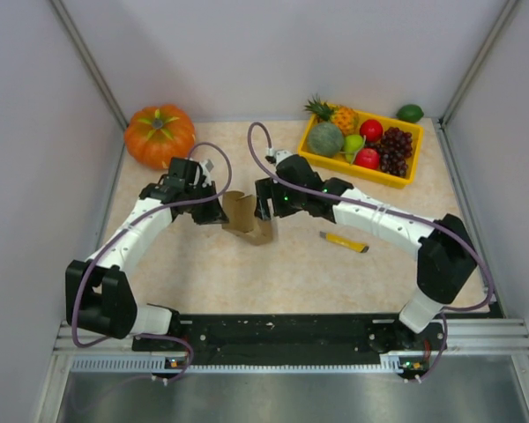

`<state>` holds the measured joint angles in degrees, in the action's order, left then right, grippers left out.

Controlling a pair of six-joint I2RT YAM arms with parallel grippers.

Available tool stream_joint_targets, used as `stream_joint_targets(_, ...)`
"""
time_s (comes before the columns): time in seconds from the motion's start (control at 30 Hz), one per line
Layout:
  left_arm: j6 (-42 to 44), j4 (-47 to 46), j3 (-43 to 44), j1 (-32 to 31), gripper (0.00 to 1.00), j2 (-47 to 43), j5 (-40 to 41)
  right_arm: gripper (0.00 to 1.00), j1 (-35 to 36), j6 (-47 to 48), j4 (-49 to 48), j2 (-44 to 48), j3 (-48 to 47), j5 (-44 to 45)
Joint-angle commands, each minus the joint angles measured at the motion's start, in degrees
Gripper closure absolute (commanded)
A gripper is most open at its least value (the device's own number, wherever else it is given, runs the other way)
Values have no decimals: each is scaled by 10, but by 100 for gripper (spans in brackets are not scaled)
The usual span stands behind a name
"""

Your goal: Unpack the express box

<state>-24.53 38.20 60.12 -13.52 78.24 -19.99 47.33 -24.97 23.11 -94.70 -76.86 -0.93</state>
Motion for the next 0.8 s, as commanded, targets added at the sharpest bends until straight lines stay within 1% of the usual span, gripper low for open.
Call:
stream_joint_targets(0.0, 8, 4, 29, 2, 100, -21, -19, 28, 12, -4, -32, -34, -20, -40)
stream_joint_targets(0.17, 10, 9, 33, 2, 100, -29, -20, 29, 12, -25, -39, -63, -21, -43)
stream_joint_targets(0.37, 25, 10, 35, 2, 100, -52, 8, 55, 3, -39, -39, -66, 7, -31)
stream_joint_targets(0.47, 34, 20, 44, 3, 100, -52, 1, 56, 0, -42, -39, -50, 29, -28)
stream_joint_targets(0.77, 50, 46, 82, 4, 100, -44, -53, 56, -9, -47, -37, -19, 72, -5)
